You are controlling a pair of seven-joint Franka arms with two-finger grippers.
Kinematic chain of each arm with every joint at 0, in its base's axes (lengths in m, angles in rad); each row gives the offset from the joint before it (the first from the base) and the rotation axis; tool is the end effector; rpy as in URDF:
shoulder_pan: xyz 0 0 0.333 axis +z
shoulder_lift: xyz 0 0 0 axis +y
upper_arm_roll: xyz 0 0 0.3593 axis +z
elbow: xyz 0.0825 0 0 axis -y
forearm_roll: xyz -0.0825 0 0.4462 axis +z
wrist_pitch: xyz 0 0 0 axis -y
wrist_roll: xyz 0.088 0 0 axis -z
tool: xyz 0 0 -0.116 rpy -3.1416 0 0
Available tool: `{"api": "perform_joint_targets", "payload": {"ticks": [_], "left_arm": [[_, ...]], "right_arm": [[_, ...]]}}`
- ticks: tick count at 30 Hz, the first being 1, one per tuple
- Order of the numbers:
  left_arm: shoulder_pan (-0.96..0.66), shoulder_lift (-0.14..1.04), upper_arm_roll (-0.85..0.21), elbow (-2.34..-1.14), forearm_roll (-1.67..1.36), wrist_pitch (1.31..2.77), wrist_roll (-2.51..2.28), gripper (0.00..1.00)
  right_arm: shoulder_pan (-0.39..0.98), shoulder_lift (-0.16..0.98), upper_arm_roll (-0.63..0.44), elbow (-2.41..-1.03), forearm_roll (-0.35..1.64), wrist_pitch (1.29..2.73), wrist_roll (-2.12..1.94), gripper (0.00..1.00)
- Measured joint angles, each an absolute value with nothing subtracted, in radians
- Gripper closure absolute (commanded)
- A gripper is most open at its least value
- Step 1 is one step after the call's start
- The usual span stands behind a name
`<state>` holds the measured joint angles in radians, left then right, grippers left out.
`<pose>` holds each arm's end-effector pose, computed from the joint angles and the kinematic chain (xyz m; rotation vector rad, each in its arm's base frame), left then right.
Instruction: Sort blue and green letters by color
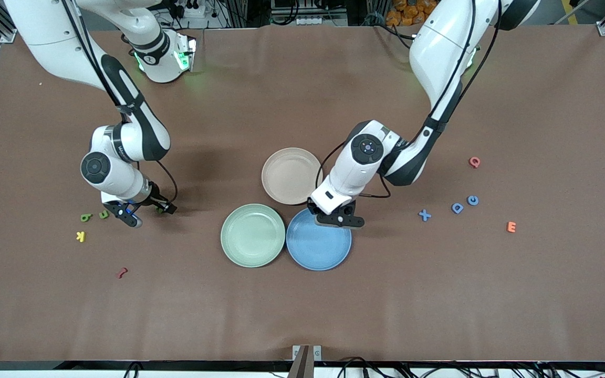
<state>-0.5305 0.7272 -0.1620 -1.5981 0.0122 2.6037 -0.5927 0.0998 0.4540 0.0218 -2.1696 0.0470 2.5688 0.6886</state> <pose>0.6278 -0.4949 0.2196 2.8831 -0.0771 0.2528 0.6014 0.0734 0.1523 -2.9863 0.9388 0.0999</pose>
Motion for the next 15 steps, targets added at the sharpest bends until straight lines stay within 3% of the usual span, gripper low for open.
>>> {"api": "perform_joint_targets", "payload": {"ticks": [7,8,9,10,11,15], "left_arm": [[-0.534,0.755,-0.151,-1.598,0.012,2.661,-0.595,0.99],[-0.534,0.759,-0.149,-1.598,0.012,2.669,-0.596,0.8],[-0.534,0.761,-0.148,-1.598,0.012,2.675,-0.6,0.56],[-0.534,0.763,-0.147,-1.598,0.012,2.68,-0.607,0.22],[-0.534,0.764,-0.146,-1.597,0.012,2.687,-0.617,0.04],[-0.534,0.764,-0.145,-1.596,0.012,2.696,-0.631,0.0]], "right_arm": [[0.1,0.456,0.021,-2.17,0.047,2.57,0.689,0.38],[0.1,0.457,0.021,-2.17,0.047,2.57,0.689,0.4],[0.1,0.457,0.021,-2.17,0.047,2.57,0.689,0.43],[0.1,0.457,0.021,-2.17,0.047,2.57,0.689,0.45],[0.1,0.457,0.021,-2.17,0.047,2.57,0.689,0.47],[0.1,0.457,0.021,-2.17,0.047,2.57,0.688,0.49]]}}
